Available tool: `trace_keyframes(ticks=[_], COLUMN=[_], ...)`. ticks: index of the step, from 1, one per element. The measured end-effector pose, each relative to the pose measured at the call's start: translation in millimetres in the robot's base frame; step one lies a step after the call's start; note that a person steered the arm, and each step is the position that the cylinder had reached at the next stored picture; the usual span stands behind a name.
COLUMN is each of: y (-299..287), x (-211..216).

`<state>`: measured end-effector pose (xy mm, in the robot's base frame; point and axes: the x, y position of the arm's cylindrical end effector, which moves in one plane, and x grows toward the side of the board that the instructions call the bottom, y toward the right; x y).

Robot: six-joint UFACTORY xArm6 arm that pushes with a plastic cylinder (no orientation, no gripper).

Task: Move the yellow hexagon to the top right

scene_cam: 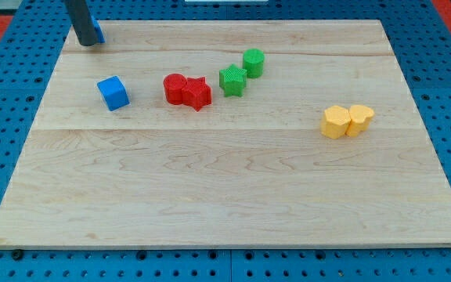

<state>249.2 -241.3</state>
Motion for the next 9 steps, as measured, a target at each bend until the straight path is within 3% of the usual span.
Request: trace_keyframes(ticks=[2,3,5,7,8,9], y=[5.2,24.4,167.7,239.3,294.2,304.1], x=[55.1,60.0,59.9,90.2,90.0,77.0])
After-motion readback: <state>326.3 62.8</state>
